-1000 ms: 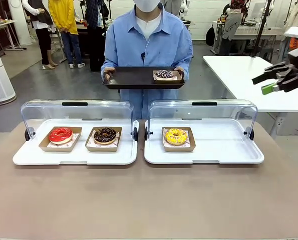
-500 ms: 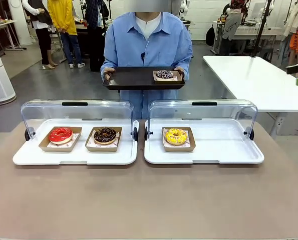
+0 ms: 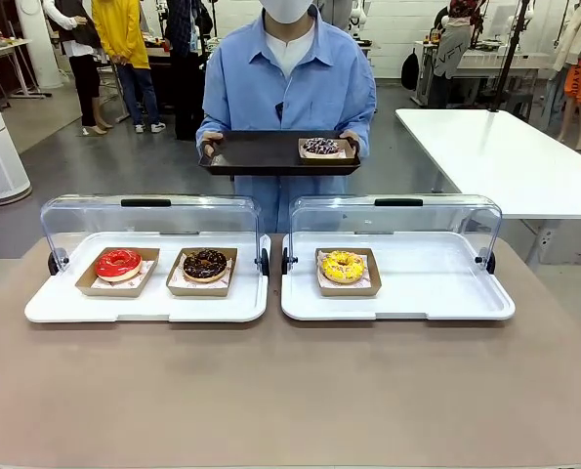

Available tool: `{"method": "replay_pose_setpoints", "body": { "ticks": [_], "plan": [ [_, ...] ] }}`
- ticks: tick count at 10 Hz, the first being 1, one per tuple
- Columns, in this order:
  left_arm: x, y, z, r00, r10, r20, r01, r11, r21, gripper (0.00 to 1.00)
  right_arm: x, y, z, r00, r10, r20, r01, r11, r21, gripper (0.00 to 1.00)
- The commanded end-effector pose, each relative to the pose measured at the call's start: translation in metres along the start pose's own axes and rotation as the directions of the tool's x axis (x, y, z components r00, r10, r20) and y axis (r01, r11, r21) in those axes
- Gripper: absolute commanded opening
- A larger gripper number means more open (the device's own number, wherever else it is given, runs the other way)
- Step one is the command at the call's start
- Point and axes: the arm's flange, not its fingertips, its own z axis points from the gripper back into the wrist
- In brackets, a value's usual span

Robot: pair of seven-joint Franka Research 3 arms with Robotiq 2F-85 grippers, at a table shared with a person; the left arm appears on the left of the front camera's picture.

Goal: Provide the desired donut to the person.
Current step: Place the picked Paper togo box onto the Handle tray extended by the person, then pick up and lift the Paper togo box containing the Donut pointed at by the person.

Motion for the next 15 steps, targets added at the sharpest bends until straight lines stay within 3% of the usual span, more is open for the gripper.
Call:
{"method": "replay_pose_setpoints", "body": {
  "ticks": [1,2,3,15],
  "plan": [
    [0.002,-0.002,0.001,1.0,-0.004,0.002,0.004,1.0,-0.004,1.0,0.007,-0.001,-0.004,0.998,0.06,-0.012,-0.059,0.996,0.071,1.0],
    [0.002,-0.002,0.001,1.0,-0.004,0.002,0.004,1.0,-0.004,1.0,0.013,0.001,-0.011,0.996,0.077,-0.034,-0.073,0.993,0.088,1.0],
    [0.002,-0.002,0.001,1.0,-0.004,0.002,0.004,1.0,-0.004,1.0,0.002,0.0,-0.004,1.0,0.018,-0.002,-0.017,1.0,0.025,1.0],
    [0.002,-0.002,0.001,1.0,-0.004,0.002,0.004,1.0,-0.004,1.0,0.002,0.0,-0.004,1.0,0.018,-0.002,-0.017,1.0,0.025,1.0]
  ]
}}
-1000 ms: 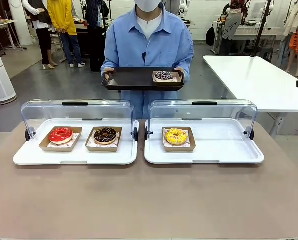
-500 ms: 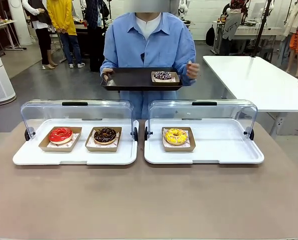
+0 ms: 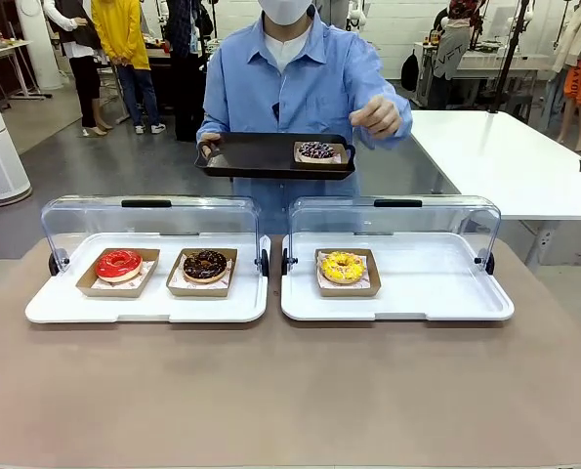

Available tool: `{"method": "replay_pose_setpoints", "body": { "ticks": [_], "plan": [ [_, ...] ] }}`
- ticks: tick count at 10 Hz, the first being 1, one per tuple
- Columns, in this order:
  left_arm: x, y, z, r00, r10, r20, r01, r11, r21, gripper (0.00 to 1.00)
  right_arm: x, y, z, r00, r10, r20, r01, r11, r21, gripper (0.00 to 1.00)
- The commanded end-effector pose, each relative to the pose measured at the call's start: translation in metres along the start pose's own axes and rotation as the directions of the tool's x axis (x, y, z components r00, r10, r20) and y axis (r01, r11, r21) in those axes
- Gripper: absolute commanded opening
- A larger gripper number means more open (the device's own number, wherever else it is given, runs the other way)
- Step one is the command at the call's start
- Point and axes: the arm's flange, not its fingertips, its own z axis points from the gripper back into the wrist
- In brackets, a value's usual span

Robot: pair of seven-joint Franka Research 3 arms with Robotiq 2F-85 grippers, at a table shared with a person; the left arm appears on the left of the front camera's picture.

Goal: Provide the desired donut to the person.
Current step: Pick up and lift the Paper togo box containing the Donut pointed at by the person.

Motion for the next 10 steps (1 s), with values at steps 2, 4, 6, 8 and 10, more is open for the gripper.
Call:
{"method": "replay_pose_setpoints", "body": {
  "ticks": [2,4,6,8,10],
  "plan": [
    [0.0015,-0.0021,0.0007,1.0,-0.004,0.002,0.004,1.0,-0.003,1.0,-0.0014,-0.0009,-0.0016,1.0,-0.008,0.009,0.009,1.0,-0.01,1.0],
    [0.0015,-0.0021,0.0007,1.0,-0.004,0.002,0.004,1.0,-0.003,1.0,-0.0014,-0.0009,-0.0016,1.0,-0.008,0.009,0.009,1.0,-0.01,1.0],
    [0.0015,-0.0021,0.0007,1.0,-0.004,0.002,0.004,1.0,-0.003,1.0,-0.0014,-0.0009,-0.0016,1.0,-0.008,0.009,0.009,1.0,-0.01,1.0],
    [0.0015,-0.0021,0.0007,1.0,-0.004,0.002,0.004,1.0,-0.003,1.0,-0.0014,-0.0009,-0.0016,1.0,-0.008,0.009,0.009,1.0,-0.01,1.0],
    [0.0015,-0.0021,0.0007,1.0,-0.004,0.002,0.004,1.0,-0.003,1.0,-0.0014,-0.0009,-0.0016,1.0,-0.008,0.009,0.009,1.0,-0.01,1.0]
  ]
}}
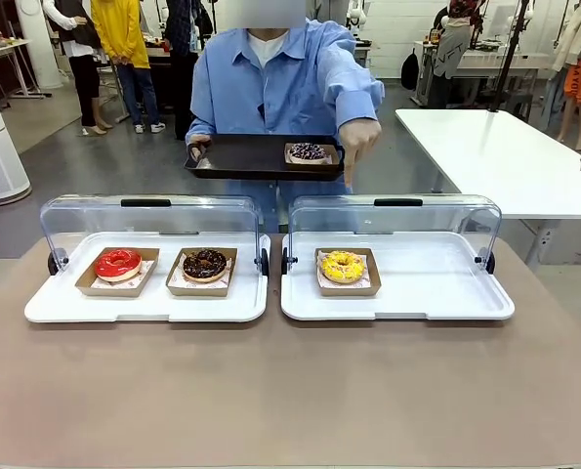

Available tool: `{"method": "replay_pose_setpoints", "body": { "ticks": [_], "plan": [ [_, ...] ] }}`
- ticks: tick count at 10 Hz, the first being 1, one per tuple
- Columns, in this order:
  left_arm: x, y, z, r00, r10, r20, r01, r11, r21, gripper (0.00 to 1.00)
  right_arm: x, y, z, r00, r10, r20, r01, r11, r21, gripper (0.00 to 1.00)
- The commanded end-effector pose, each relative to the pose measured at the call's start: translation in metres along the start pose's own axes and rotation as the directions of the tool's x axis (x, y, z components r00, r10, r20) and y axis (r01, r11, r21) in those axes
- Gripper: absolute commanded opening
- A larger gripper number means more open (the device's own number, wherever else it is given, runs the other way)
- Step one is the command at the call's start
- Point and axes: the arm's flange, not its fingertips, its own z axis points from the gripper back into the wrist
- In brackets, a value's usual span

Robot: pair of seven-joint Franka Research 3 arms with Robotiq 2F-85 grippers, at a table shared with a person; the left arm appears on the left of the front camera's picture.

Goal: Provide the desired donut to the person.
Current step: Pick up and lift the Paper togo box containing the Donut pointed at by the person.

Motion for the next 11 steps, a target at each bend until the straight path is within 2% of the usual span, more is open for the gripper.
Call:
{"method": "replay_pose_setpoints", "body": {
  "ticks": [1,11],
  "plan": [
    [0.0015,-0.0021,0.0007,1.0,-0.004,0.002,0.004,1.0,-0.003,1.0,-0.0014,-0.0009,-0.0016,1.0,-0.008,0.009,0.009,1.0,-0.01,1.0],
    [0.0015,-0.0021,0.0007,1.0,-0.004,0.002,0.004,1.0,-0.003,1.0,-0.0014,-0.0009,-0.0016,1.0,-0.008,0.009,0.009,1.0,-0.01,1.0]
  ]
}}
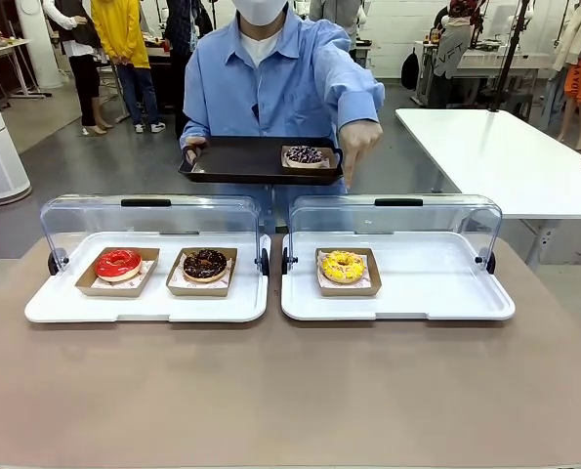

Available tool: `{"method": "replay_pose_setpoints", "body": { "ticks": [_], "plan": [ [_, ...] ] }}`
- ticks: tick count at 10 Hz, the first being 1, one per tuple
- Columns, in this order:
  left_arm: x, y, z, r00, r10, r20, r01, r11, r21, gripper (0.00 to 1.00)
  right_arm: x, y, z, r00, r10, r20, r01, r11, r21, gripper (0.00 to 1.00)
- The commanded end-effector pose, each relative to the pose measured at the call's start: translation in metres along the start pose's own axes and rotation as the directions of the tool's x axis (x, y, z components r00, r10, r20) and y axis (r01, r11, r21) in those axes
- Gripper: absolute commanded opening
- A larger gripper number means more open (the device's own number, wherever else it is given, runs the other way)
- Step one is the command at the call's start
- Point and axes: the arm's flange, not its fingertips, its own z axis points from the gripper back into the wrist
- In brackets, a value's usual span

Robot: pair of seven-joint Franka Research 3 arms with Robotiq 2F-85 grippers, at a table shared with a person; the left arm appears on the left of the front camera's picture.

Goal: Provide the desired donut to the person.
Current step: Pick up and lift the Paper togo box containing the Donut pointed at by the person.

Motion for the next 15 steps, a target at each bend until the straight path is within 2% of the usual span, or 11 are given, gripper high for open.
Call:
{"method": "replay_pose_setpoints", "body": {
  "ticks": [1,3,5,6,8,9,10,12,13,14,15],
  "plan": [
    [0.001,-0.002,0.001,1.0,-0.004,0.002,0.004,1.0,-0.003,1.0,-0.001,-0.001,-0.002,1.0,-0.008,0.009,0.009,1.0,-0.01,1.0],
    [0.001,-0.002,0.001,1.0,-0.004,0.002,0.004,1.0,-0.003,1.0,0.0,0.0,0.0,1.0,0.0,0.0,0.0,1.0,0.0,1.0],
    [0.001,-0.002,0.001,1.0,-0.004,0.002,0.004,1.0,-0.003,1.0,0.052,0.021,-0.044,0.964,0.146,-0.223,-0.129,0.988,0.09,1.0],
    [0.001,-0.002,0.001,1.0,-0.004,0.002,0.004,1.0,-0.003,1.0,0.08,0.024,-0.079,0.936,0.172,-0.308,-0.129,0.98,0.154,1.0],
    [0.001,-0.002,0.001,1.0,-0.004,0.002,0.004,1.0,-0.003,1.0,0.14,0.02,-0.163,0.844,0.212,-0.492,-0.116,0.969,0.22,1.0],
    [0.001,-0.002,0.001,1.0,-0.004,0.002,0.004,1.0,-0.003,1.0,0.15,0.022,-0.203,0.792,0.229,-0.567,-0.101,0.964,0.247,1.0],
    [0.001,-0.002,0.001,1.0,-0.004,0.002,0.004,1.0,-0.003,1.0,0.153,0.023,-0.24,0.747,0.226,-0.626,-0.085,0.965,0.247,1.0],
    [0.001,-0.002,0.001,1.0,-0.004,0.002,0.004,1.0,-0.003,1.0,0.141,0.03,-0.31,0.603,0.211,-0.769,-0.075,0.975,0.208,1.0],
    [0.001,-0.002,0.001,1.0,-0.004,0.002,0.004,1.0,-0.003,1.0,0.131,0.03,-0.334,0.551,0.197,-0.811,-0.066,0.979,0.193,1.0],
    [0.001,-0.002,0.001,1.0,-0.004,0.002,0.004,1.0,-0.003,1.0,0.12,0.036,-0.347,0.51,0.194,-0.838,-0.059,0.98,0.191,1.0],
    [0.001,-0.002,0.001,1.0,-0.004,0.002,0.004,1.0,-0.003,1.0,0.115,0.044,-0.351,0.502,0.198,-0.842,-0.055,0.979,0.197,1.0]
  ]
}}
